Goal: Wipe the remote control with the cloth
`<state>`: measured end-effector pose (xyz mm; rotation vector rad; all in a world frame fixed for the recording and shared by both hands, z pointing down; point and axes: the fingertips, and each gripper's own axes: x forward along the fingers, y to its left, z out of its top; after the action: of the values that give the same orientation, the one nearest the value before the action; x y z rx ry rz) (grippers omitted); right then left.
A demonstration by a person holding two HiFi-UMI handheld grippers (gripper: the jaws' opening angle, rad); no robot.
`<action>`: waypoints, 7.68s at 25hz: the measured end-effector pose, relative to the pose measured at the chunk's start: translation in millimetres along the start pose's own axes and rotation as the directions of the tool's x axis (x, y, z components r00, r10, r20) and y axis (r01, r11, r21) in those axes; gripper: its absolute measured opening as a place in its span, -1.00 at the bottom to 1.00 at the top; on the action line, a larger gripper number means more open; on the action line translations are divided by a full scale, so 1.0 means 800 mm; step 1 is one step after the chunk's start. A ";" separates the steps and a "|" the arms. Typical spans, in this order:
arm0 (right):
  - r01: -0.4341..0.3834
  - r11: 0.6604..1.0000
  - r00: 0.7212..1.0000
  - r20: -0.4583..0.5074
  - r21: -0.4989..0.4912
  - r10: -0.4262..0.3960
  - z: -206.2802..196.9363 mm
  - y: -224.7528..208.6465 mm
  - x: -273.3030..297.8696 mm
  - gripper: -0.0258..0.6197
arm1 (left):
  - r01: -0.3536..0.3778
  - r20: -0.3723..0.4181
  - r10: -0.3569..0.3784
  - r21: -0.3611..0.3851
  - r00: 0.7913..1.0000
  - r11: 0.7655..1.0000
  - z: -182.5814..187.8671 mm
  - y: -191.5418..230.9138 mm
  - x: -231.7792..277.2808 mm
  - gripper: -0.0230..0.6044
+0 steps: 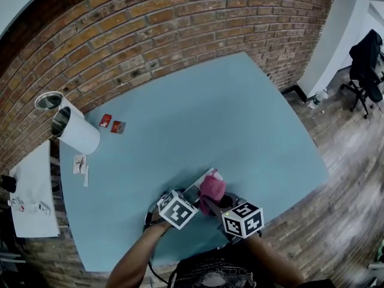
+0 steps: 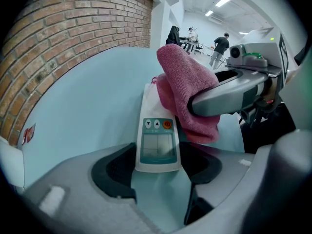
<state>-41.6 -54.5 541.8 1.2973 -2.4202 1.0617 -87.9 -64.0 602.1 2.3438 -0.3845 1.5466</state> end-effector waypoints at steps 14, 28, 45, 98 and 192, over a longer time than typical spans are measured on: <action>-0.012 0.987 0.997 -0.077 -0.161 0.000 0.035 -0.032 -0.014 -0.72 | 0.000 -0.020 0.000 -0.001 1.000 1.000 0.001 -0.004 0.002 -0.02; -0.017 0.891 0.984 -0.163 -0.453 -0.065 0.133 -0.114 0.048 -0.72 | 0.018 -0.062 -0.018 0.007 0.998 1.000 0.002 -0.004 0.002 -0.02; -0.295 0.832 0.927 -0.352 -0.470 0.130 0.106 -0.070 0.114 -0.72 | 0.019 -0.109 -0.018 0.004 0.994 1.000 0.002 -0.003 0.001 -0.02; 0.090 0.982 0.993 0.090 -0.164 -0.076 0.094 -0.120 -0.033 -0.72 | 0.561 0.282 -0.486 -0.466 0.827 0.684 0.013 -0.026 -0.026 -0.04; -0.063 0.964 0.995 0.057 -0.258 0.080 -0.044 0.090 -0.008 -0.72 | 0.919 0.855 -0.378 -0.394 0.356 -0.027 0.070 -0.034 -0.049 -0.04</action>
<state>-99.8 -0.7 527.9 1.1845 -2.5677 0.7006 -45.3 -59.3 542.3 1.4389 0.0172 -0.0290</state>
